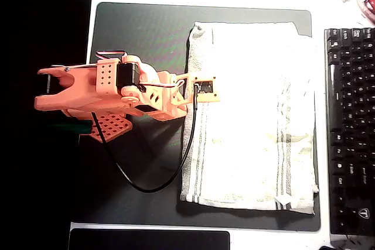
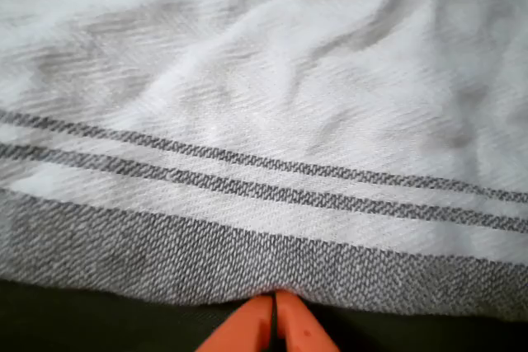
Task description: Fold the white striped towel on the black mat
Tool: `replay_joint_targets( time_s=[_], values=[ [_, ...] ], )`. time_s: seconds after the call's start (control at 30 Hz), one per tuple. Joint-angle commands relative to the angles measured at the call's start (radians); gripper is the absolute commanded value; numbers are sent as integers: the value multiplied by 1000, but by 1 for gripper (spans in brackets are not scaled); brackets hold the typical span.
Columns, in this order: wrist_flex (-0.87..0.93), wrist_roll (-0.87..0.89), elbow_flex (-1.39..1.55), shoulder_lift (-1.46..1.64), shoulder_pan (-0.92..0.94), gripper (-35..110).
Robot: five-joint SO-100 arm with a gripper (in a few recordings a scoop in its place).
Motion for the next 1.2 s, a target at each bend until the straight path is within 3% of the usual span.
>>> replay_joint_targets(
  time_s=[0.0, 0.23, 0.53, 1.17],
  values=[
    [15, -38, 21, 23, 0, 0],
    [-67, -101, 8, -23, 44, 0],
    [-69, -44, -155, -189, -51, 0],
    [-87, 210, -635, -683, -356, 0]
  ],
)
